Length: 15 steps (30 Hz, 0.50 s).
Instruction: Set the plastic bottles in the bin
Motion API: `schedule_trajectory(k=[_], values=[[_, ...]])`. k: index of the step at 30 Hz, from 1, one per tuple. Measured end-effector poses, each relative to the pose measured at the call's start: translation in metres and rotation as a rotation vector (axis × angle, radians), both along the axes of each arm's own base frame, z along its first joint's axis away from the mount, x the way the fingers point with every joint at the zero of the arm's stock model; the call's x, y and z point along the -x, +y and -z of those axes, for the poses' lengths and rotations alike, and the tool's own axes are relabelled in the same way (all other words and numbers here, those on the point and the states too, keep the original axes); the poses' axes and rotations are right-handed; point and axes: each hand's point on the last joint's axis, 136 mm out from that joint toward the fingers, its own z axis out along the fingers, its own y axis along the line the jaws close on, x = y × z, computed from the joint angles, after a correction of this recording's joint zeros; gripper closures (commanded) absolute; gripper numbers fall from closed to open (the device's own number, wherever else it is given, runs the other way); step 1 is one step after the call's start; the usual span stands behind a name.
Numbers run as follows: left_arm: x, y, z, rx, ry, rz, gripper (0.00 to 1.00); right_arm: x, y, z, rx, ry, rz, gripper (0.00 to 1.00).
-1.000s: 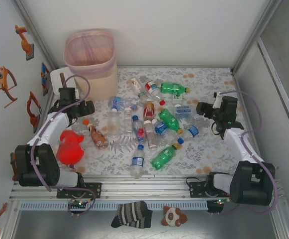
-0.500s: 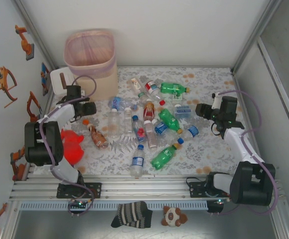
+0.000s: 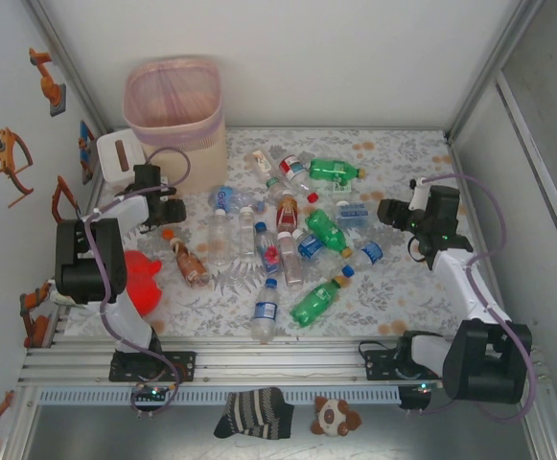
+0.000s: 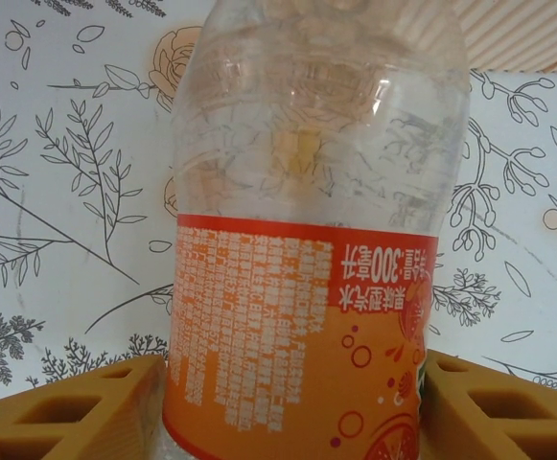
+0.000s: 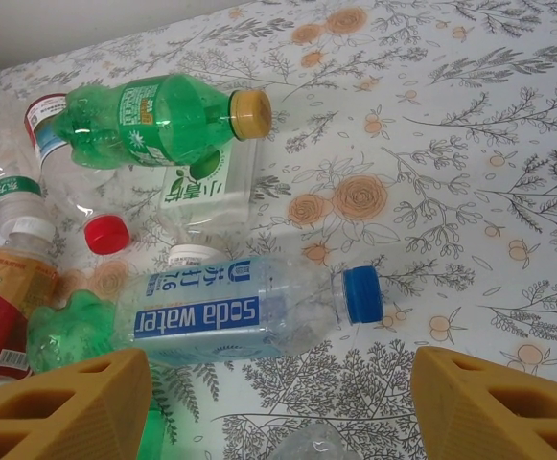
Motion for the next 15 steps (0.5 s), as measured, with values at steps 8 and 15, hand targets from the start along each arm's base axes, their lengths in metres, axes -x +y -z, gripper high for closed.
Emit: schedule_trajectory(k=[8, 15], values=[[0.0, -0.001, -0.004, 0.003, -0.009, 0.002, 0.51, 0.003, 0.003, -0.007, -0.007, -0.017, -0.013, 0.29], [0.01, -0.003, -0.042, 0.017, -0.09, 0.007, 0.53, 0.003, 0.003, -0.011, -0.009, -0.028, -0.016, 0.3]])
